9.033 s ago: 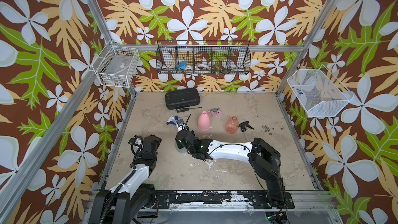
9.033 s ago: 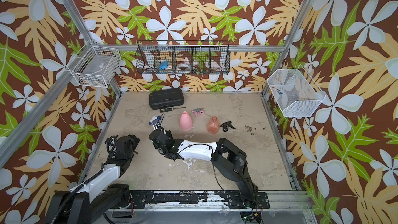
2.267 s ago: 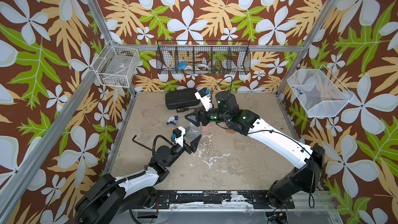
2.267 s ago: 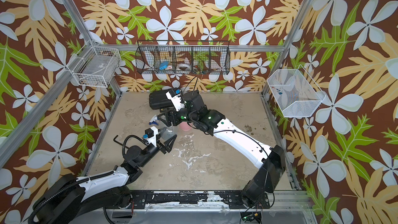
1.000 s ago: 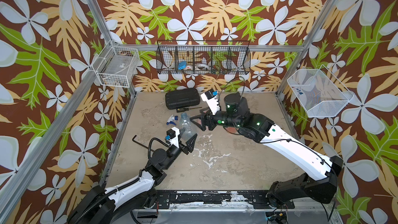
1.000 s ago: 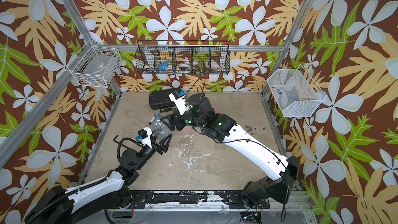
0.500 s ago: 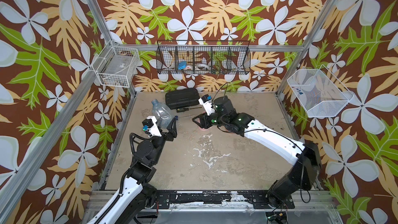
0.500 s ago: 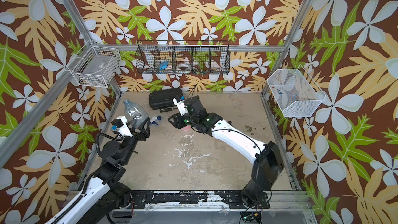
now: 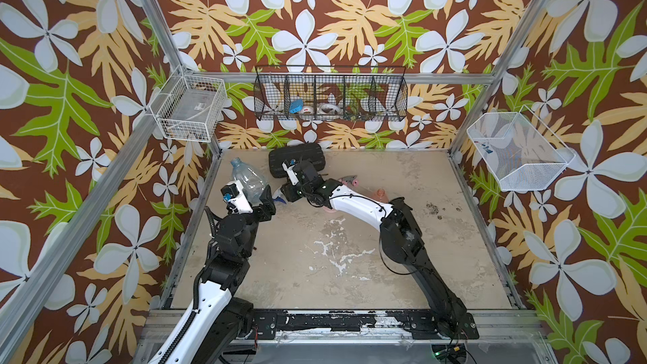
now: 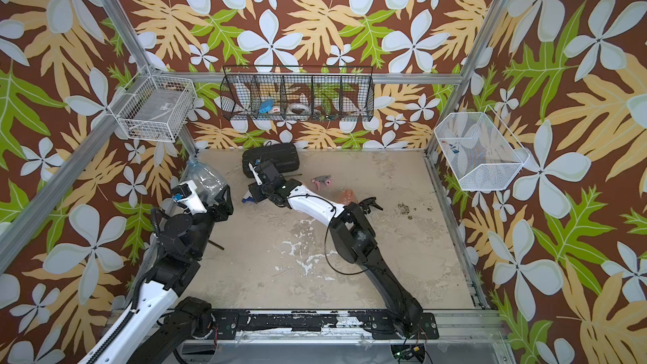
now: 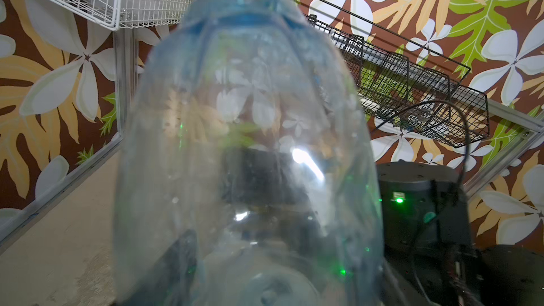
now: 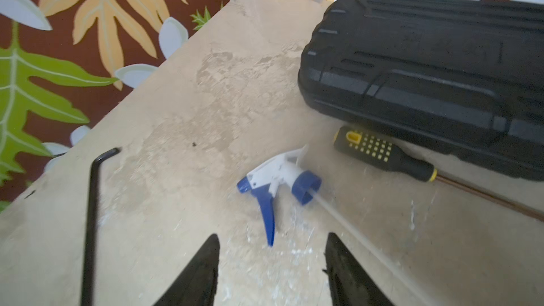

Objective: Attach spray nozzles to spray bottles
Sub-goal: Adjust the spray nozzle at the center of the board.

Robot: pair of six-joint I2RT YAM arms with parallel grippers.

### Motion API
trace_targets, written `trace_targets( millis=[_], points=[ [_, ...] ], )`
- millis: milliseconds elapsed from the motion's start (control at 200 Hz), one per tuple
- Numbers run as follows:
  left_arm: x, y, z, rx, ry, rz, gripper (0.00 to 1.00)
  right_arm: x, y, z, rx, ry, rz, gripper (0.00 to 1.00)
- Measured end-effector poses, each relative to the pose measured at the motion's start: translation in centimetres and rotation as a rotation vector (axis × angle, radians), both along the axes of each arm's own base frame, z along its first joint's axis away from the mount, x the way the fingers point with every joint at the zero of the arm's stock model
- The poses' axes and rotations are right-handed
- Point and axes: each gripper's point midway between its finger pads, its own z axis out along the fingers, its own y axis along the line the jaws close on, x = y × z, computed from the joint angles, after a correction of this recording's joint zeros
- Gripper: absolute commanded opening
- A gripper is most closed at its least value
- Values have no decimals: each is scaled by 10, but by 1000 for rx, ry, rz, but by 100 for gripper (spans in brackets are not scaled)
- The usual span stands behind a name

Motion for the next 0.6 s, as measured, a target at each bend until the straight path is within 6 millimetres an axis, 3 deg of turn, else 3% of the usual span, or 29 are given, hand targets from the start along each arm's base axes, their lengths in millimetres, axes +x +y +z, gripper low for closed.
trace_targets(
  millis=[180, 325, 445, 600],
  points=[
    [6, -11, -19, 0, 51, -49, 69, 34, -8, -36, -46, -34, -69, 64],
    [9, -14, -20, -7, 47, -64, 69, 52, -26, -66, -65, 4, -100, 70],
    [13, -18, -20, -9, 44, -81, 69, 46, -19, -70, -22, 48, -62, 71],
    [17, -23, -18, -11, 40, -103, 70, 13, -5, -87, 38, 171, 7, 70]
  ],
)
